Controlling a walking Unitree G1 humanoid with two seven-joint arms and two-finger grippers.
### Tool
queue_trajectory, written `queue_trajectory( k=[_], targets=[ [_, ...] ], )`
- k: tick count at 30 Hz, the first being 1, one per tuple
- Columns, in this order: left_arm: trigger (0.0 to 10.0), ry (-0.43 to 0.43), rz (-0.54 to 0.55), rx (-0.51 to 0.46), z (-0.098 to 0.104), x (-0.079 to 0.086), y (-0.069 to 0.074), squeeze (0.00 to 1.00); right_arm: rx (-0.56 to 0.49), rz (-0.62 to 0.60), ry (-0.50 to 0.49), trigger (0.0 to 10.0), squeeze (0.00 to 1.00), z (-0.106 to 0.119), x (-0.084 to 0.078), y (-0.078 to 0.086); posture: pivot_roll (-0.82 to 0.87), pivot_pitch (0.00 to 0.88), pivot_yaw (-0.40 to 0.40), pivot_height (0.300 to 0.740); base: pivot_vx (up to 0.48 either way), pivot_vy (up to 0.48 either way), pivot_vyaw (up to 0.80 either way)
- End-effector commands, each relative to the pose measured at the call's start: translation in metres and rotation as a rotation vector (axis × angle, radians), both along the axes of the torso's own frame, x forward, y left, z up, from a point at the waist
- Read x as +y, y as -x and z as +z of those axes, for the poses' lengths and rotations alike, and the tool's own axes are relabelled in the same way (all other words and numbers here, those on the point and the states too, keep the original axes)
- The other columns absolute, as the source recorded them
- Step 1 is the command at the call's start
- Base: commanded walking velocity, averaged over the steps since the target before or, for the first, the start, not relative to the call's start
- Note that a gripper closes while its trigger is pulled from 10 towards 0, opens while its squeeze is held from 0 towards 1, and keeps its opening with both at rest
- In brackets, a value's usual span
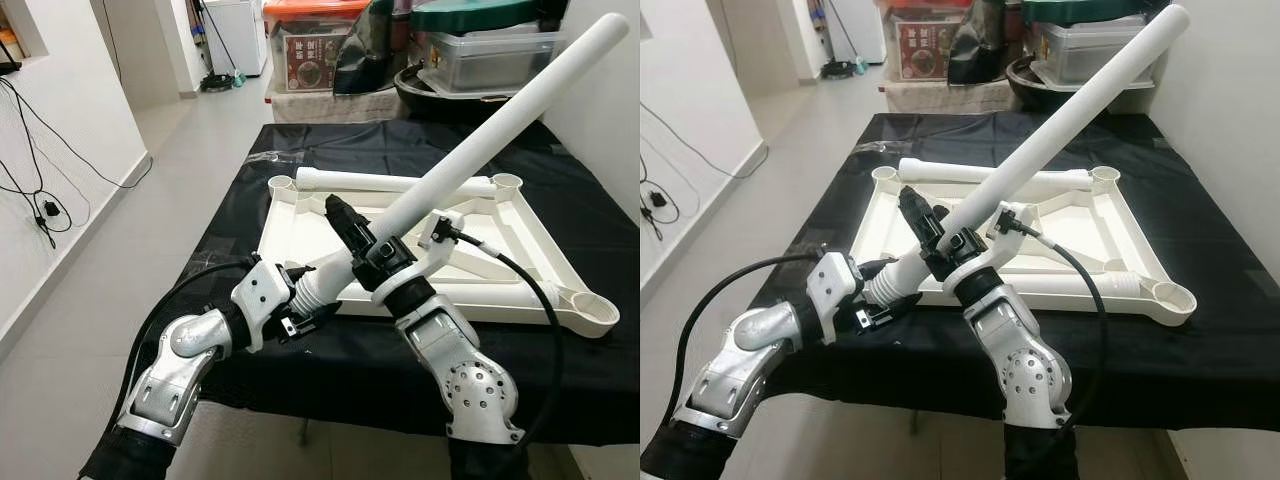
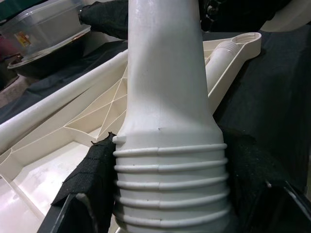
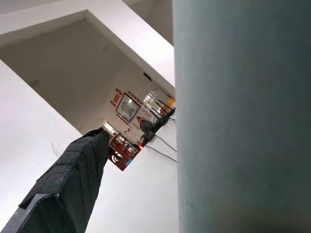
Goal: Building children table
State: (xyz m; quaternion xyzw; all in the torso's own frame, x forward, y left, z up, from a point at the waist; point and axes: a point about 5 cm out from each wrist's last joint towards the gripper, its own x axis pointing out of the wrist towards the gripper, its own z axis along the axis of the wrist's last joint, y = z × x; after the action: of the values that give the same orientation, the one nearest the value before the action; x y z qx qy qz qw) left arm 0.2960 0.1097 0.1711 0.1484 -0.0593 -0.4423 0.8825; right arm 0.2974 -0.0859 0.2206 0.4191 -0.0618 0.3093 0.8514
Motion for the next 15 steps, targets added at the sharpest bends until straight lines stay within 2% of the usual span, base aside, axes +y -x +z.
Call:
queue_trajectory(
  k=[1, 15],
  targets=[
    [10.0, -0.047, -0.027, 0.028, -0.0081, -0.0015, 0.0050, 0.00, -0.008, 0.027, -0.001, 10.0, 0.00, 0.0009, 0.0047, 0.0016, 0.03, 0.028, 0.023, 0.740, 0.000, 0.000, 0.00],
    [10.0, -0.099, -0.066, 0.040, -0.0100, 0.0034, 0.0125, 0.00, 0.003, 0.041, 0.019, 10.0, 0.00, -0.0044, -0.0015, -0.0012, 0.04, 0.034, 0.022, 0.740, 0.000, 0.000, 0.00]
  ],
)
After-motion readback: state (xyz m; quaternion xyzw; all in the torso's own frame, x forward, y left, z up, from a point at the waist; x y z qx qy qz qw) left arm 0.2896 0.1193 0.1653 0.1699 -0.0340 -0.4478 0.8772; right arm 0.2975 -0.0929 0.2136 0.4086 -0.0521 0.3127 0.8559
